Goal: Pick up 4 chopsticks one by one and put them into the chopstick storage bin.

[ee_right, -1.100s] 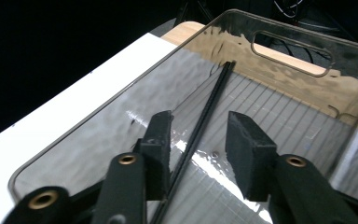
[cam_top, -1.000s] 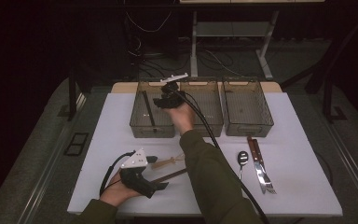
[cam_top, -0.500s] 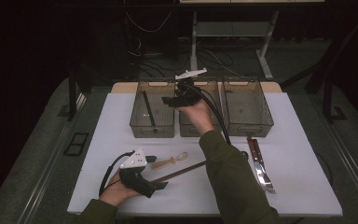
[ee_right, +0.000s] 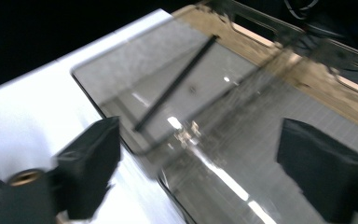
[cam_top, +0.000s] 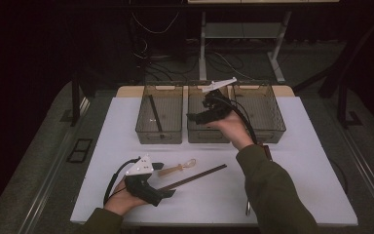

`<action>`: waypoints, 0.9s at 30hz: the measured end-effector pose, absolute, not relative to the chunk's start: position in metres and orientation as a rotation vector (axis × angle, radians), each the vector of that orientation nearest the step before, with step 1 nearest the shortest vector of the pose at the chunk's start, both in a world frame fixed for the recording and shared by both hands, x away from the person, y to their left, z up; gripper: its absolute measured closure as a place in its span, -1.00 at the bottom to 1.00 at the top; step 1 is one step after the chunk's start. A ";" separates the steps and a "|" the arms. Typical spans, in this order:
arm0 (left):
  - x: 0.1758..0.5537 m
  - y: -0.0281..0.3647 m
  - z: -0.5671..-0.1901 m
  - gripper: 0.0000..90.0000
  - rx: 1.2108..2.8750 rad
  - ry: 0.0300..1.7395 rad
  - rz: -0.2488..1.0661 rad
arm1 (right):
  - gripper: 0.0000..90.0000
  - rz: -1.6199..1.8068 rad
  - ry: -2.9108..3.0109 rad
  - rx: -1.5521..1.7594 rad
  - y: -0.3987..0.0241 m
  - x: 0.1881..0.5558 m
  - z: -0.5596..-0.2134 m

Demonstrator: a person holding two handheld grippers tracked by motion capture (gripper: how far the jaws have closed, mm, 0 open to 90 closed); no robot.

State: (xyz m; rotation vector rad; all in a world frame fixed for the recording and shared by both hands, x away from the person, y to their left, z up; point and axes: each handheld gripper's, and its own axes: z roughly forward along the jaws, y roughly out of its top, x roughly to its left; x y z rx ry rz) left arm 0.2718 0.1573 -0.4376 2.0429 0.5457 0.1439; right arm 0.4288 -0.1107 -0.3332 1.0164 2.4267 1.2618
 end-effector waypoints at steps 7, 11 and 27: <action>0.272 0.158 -0.438 -1.00 2.052 0.550 0.139 | -0.92 1.234 2.437 0.992 -0.138 0.413 -0.343; 0.272 0.158 -0.438 -1.00 2.054 0.551 0.141 | -0.92 1.240 2.433 0.994 -0.156 0.405 -0.350; 0.273 0.157 -0.439 -1.00 2.064 0.560 0.150 | -0.92 1.342 2.372 0.981 -0.219 0.355 -0.379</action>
